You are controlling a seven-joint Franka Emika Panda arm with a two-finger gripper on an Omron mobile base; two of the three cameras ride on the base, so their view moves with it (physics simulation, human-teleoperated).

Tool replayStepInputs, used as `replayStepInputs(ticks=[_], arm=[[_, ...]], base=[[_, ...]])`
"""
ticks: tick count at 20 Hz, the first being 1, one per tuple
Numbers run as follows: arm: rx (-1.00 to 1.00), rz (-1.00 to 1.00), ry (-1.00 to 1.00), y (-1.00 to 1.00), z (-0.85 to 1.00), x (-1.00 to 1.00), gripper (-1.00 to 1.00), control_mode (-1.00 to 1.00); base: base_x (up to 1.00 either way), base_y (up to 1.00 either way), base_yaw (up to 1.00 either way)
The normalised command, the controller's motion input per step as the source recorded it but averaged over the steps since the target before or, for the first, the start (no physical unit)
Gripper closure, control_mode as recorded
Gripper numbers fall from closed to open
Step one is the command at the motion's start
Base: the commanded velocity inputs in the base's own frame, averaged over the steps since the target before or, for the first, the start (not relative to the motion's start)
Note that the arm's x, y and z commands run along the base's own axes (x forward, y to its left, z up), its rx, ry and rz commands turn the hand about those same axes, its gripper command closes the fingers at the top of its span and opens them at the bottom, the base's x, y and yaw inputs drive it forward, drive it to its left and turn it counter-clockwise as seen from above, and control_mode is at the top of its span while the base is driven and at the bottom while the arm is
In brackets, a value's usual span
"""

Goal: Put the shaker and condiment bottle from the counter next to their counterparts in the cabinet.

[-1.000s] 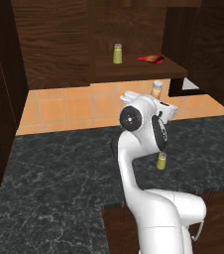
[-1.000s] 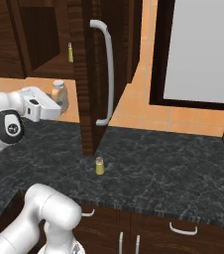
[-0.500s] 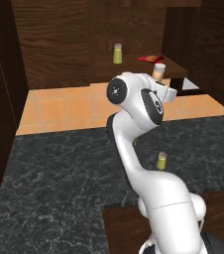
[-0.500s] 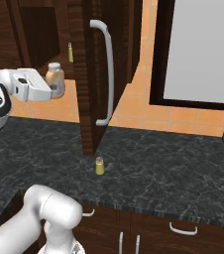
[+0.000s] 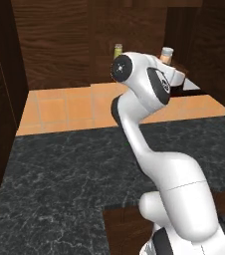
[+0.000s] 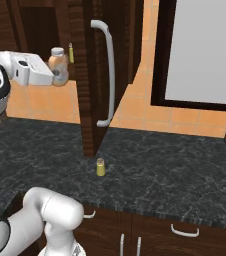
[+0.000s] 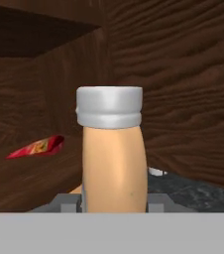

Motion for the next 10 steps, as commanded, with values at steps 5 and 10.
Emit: replayStepInputs(ticks=[5, 10], arm=[[0.00, 0.00, 0.00, -0.24, 0.15, 0.06, 1.00, -1.00], [-0.04, 0.27, -0.05, 0.00, -0.03, 0.19, 1.00, -1.00]], base=[[0.00, 0.00, 0.00], [0.00, 0.00, 0.00]])
